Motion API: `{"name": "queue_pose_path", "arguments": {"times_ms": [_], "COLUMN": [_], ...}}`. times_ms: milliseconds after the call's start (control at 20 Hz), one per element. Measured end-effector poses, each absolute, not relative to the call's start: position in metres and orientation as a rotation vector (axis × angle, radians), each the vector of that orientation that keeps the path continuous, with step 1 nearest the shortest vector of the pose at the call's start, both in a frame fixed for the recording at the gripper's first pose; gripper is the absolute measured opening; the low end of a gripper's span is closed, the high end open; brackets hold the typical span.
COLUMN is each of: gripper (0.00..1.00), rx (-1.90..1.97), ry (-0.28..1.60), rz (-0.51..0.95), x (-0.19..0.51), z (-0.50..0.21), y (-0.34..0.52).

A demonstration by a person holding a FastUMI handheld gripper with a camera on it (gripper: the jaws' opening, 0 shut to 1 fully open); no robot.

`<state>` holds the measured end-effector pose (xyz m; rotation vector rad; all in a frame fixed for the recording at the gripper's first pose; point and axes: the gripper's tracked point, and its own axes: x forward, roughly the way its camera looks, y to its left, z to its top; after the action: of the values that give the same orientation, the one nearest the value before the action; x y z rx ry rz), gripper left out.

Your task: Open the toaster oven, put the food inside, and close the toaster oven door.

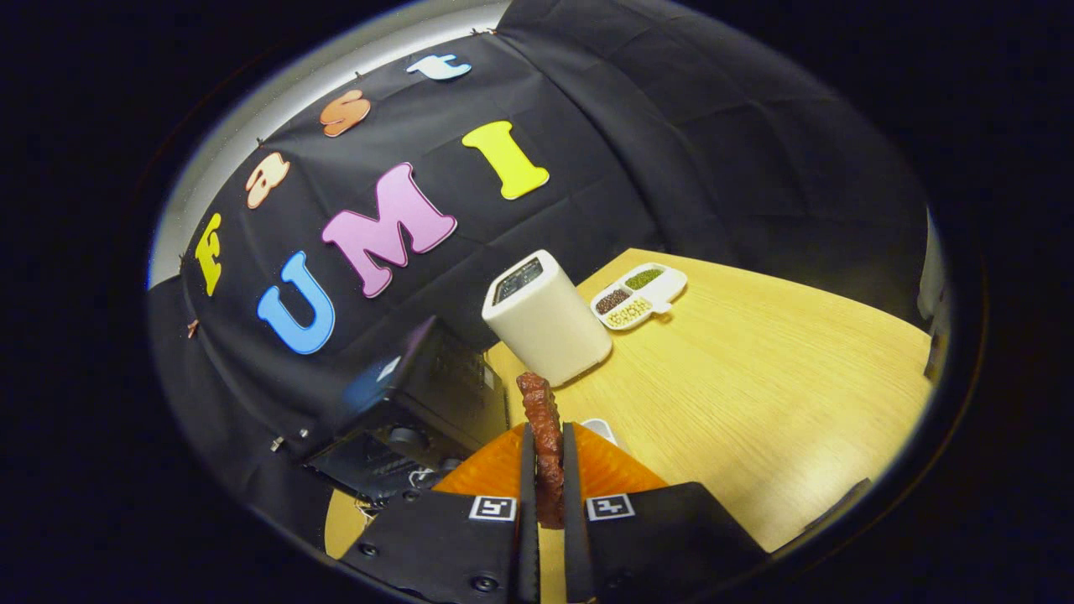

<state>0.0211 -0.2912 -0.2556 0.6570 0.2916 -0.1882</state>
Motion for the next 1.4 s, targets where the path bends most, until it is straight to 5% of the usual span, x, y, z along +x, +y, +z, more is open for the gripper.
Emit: {"name": "queue_pose_path", "arguments": {"times_ms": [400, 900, 1400], "gripper": [0.15, 0.16, 0.16], "rx": [0.986, 1.362, 1.464], "ry": [0.073, 0.064, 0.145], "rz": [-0.265, -0.484, -0.693], "x": [-0.003, 0.043, 0.104], "z": [-0.190, -0.243, -0.293], "y": [-0.193, -0.055, -0.014]}}
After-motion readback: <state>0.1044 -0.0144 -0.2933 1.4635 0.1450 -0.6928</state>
